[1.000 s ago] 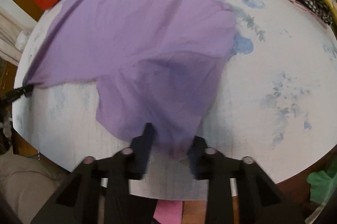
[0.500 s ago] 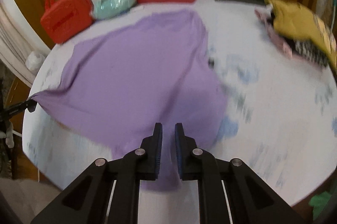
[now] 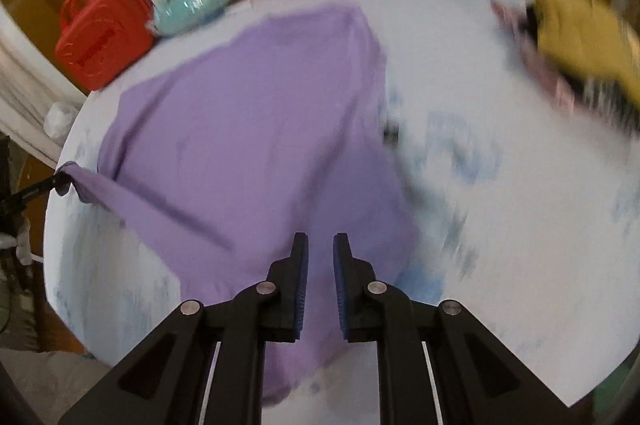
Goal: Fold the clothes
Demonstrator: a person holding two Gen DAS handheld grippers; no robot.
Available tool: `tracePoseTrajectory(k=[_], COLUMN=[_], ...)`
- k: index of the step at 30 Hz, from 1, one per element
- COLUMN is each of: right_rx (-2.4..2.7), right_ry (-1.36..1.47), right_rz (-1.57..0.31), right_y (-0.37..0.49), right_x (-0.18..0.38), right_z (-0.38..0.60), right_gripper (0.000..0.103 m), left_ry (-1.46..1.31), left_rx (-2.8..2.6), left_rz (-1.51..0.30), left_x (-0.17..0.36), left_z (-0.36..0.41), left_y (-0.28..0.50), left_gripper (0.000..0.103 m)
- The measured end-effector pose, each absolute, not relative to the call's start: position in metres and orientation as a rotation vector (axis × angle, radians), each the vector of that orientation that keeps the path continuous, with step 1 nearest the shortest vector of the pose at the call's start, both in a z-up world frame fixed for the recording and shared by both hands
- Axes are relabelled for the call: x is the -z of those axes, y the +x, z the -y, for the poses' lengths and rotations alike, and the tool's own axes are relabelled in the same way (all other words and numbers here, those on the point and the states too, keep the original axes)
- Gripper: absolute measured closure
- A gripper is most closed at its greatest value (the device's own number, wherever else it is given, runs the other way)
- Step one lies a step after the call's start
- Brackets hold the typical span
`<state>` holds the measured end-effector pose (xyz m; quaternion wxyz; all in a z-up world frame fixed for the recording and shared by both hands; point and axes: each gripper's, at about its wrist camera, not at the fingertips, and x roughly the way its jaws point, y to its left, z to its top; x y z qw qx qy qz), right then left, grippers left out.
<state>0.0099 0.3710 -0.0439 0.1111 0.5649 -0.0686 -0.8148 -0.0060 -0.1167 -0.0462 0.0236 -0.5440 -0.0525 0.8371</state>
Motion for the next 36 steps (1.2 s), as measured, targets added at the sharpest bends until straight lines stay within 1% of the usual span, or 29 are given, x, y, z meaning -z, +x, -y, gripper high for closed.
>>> tracePoseTrajectory(k=[1,3,5,6,7,10,13,15,17,18,19,20,21,22,25,28,31,33,36], right_rx=[2.376,2.357,2.356,2.359,2.362,2.363,2.357,2.390,2.430,2.449,2.468,2.487,2.506,2.525,2.498,2.529,2.594,2.624,2.650], right_ry=[1.687,1.718,1.738,1.742,1.744,1.755,1.775,1.772,1.764,1.759,1.755,1.750,1.744,1.739,1.729,1.650,1.506,1.418,1.329], right_rz=[0.231,0.282,0.313,0.330,0.348,0.367,0.362,0.315,0.259,0.230,0.202,0.173,0.144,0.114,0.091,0.117,0.186,0.208,0.184], right_y=[0.017,0.034,0.048,0.055,0.062,0.080,0.093,0.094,0.092,0.092,0.091,0.090,0.090,0.089,0.082,0.077,0.060,0.040,-0.008], right_x=[0.053,0.065,0.071,0.072,0.073,0.076,0.085,0.088,0.091,0.092,0.093,0.094,0.096,0.097,0.091,0.070,0.031,0.007,-0.016], right_z=[-0.371,-0.368,-0.366,-0.365,-0.363,-0.355,-0.343,-0.334,-0.326,-0.322,-0.318,-0.314,-0.310,-0.306,-0.304,-0.310,-0.324,-0.332,-0.332], right_gripper=[0.088,0.078,0.051,0.046,0.043,0.043,0.036,0.033,0.024,0.024,0.025,0.043,0.059,0.082,0.096,0.097,0.097,0.097,0.097], left_ry=[-1.700,-1.712,-1.714,-1.710,-1.707,-1.695,-1.685,-1.679,-1.676,-1.675,-1.664,-1.654,-1.643,-1.632,-1.600,-1.568,-1.535,-1.514,-1.495], left_rx=[-2.589,-2.581,-2.570,-2.566,-2.561,-2.547,-2.538,-2.532,-2.530,-2.529,-2.532,-2.535,-2.539,-2.542,-2.551,-2.560,-2.569,-2.575,-2.594], left_rz=[0.156,0.135,0.109,0.099,0.090,0.071,0.056,0.048,0.044,0.043,0.046,0.050,0.054,0.058,0.070,0.082,0.094,0.102,0.104], left_x=[0.051,0.056,0.061,0.062,0.064,0.066,0.066,0.067,0.067,0.067,0.064,0.061,0.058,0.055,0.046,0.037,0.027,0.021,0.014], left_z=[0.118,0.117,0.115,0.114,0.113,0.111,0.111,0.111,0.113,0.114,0.114,0.114,0.115,0.115,0.116,0.117,0.118,0.118,0.117], left_y=[-0.005,-0.004,-0.002,-0.002,-0.002,-0.001,0.001,0.002,0.004,0.004,0.004,0.004,0.004,0.004,0.004,0.004,0.004,0.004,-0.025], left_gripper=[0.095,0.095,0.095,0.095,0.095,0.095,0.095,0.095,0.095,0.095,0.095,0.095,0.095,0.095,0.095,0.095,0.095,0.095,0.095])
